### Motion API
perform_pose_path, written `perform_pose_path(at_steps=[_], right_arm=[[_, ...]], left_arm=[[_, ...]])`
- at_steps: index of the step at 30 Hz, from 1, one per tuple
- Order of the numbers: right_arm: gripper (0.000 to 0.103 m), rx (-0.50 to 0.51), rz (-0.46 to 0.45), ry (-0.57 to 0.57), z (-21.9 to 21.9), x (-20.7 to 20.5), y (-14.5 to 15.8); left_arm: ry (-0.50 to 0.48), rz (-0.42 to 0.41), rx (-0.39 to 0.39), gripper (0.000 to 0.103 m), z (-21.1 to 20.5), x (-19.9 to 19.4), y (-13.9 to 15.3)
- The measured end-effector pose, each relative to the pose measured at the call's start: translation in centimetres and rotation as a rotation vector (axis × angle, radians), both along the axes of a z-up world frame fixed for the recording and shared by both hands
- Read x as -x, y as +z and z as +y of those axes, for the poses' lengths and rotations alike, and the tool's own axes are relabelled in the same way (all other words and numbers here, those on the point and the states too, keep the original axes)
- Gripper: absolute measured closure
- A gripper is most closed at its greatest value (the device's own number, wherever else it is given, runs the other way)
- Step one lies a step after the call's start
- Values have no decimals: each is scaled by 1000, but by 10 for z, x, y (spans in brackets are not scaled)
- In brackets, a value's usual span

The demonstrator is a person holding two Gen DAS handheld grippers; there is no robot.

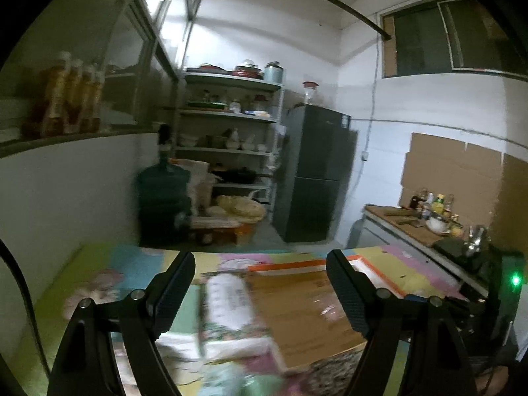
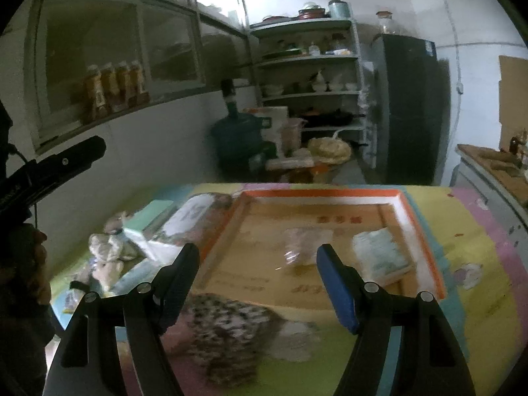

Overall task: Organize soft objects
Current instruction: 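Move both grippers back over the remaining items on the bed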

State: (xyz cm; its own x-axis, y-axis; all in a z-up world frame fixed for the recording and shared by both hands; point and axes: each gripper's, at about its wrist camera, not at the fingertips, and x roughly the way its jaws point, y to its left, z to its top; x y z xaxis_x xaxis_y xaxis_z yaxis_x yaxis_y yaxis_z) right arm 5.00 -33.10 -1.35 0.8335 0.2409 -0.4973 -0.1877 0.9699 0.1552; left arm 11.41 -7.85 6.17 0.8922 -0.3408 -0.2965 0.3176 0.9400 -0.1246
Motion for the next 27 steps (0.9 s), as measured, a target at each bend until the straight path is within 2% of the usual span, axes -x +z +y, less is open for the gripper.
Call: perform_pose_path(at_steps=[9,14,18,27], right_arm=[[28,-53,62,104,62,18,-24],[28,-58,94,141,97,33,-43],[28,-93,139,140,111,41,-60],[28,-63,184,83,132,44,-78]], left_arm=[[87,-24,-27,22,63,28,-13],[108,-12,-15,22,94,37,-23],[127,16,-5,22,122,44,-38],[174,128,41,22,172,62,-82]])
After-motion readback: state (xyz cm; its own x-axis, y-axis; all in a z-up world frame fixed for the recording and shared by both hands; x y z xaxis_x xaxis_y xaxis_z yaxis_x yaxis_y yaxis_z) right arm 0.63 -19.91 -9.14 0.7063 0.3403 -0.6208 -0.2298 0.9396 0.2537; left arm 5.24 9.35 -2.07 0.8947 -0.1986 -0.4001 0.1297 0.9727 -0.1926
